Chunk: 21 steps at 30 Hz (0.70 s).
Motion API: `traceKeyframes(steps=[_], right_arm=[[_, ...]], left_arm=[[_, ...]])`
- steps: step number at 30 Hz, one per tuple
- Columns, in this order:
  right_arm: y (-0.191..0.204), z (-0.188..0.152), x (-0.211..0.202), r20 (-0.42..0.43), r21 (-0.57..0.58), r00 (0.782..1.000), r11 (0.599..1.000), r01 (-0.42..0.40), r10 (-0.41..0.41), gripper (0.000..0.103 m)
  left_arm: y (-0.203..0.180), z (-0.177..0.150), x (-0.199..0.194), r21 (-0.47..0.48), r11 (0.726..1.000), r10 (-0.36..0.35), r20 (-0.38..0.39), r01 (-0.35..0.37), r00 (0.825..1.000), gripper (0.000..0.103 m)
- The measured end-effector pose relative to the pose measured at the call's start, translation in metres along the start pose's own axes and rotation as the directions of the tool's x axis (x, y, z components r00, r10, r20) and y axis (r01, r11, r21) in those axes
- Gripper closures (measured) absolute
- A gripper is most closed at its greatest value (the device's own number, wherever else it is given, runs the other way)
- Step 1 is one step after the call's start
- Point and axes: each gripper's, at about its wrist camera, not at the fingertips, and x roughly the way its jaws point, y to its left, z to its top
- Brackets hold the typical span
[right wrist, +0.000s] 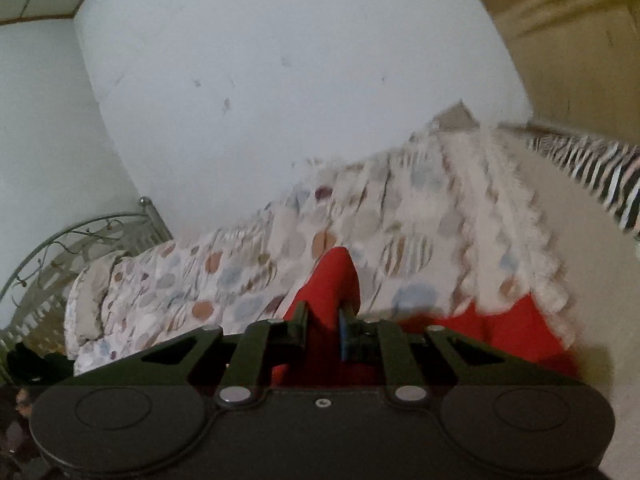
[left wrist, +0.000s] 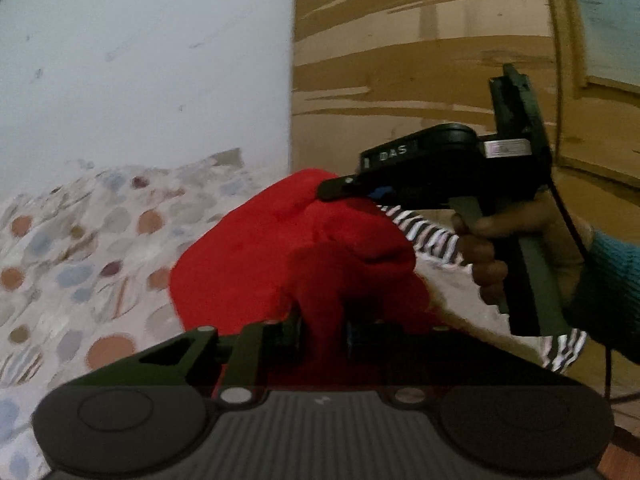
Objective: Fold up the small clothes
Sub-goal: 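Release the red top with both tools and pull back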
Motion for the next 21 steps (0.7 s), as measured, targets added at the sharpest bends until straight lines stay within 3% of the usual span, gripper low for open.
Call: traceKeyframes(steps=[4,7,12,15,19,21], right_arm=[[-0.019,0.013,-0.021,0.046,-0.011,0.998,0.999,0.049,-0.049,0.088],[-0.046,0.015,-0.034,0.060,0.044,0.993,0.994,0.098,-0.100,0.088],[-0.083,-0.006,-0.032,-0.013,0.071,0.981,0.979,0.193,-0.192,0.088],[-0.097,-0.025,-0.026,-0.061,0.076,0.973,0.971,0.225,-0.221,0.088],[-0.104,-0.040,-0.027,-0.050,0.116,0.973,0.967,0.228,-0.224,0.088],[-0.101,-0.041,-0.028,-0.042,0.103,0.971,0.966,0.237,-0.233,0.088]], left_arm=[[-0.024,0.012,0.018,0.031,0.998,-0.061,-0.015,0.062,0.998,0.084],[-0.040,0.012,0.033,0.082,0.991,-0.101,-0.051,0.105,0.994,0.084],[-0.056,-0.003,0.044,0.169,0.974,-0.134,-0.117,0.153,0.984,0.084],[-0.058,-0.013,0.044,0.180,0.970,-0.141,-0.120,0.161,0.983,0.084],[-0.055,-0.013,0.040,0.149,0.976,-0.143,-0.102,0.157,0.984,0.082],[-0.052,-0.009,0.033,0.120,0.980,-0.147,-0.081,0.156,0.986,0.074]])
